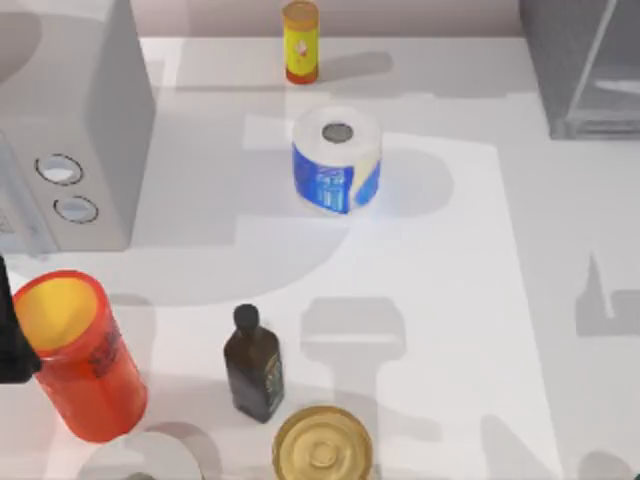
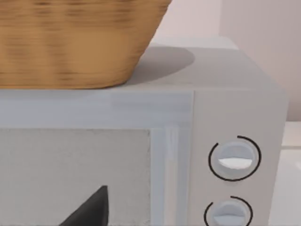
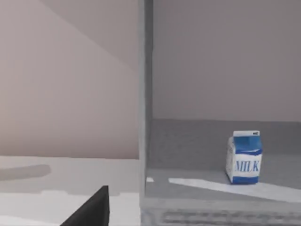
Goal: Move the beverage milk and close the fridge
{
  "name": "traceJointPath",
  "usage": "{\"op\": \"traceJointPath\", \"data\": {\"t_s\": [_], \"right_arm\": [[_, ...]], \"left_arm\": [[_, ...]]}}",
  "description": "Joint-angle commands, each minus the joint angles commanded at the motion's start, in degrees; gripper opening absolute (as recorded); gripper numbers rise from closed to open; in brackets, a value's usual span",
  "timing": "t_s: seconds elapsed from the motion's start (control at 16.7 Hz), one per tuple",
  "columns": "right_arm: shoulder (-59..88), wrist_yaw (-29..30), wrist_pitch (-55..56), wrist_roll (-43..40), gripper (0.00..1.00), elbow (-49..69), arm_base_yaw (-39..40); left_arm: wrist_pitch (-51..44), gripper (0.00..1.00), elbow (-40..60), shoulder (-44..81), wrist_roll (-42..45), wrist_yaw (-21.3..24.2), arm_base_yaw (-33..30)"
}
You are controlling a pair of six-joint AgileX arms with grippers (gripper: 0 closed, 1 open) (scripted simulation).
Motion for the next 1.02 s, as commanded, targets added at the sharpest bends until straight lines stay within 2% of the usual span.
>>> {"op": "traceJointPath", "data": {"t_s": [0.36,0.78,1.02], "right_arm": [[-16.61,2.55,-3.56,-0.06,1.00,-13.55,0.56],[-17.16,2.61,-3.73,-0.08,1.00,-14.04,0.51],[-21.43,2.57,-9.90,-0.09,1.00,-10.58,0.58]], "left_arm": [[0.00,1.00,0.00,0.00,0.00,0.00,0.00],[0.00,1.00,0.00,0.00,0.00,0.00,0.00],[0.00,1.00,0.00,0.00,0.00,0.00,0.00]]}}
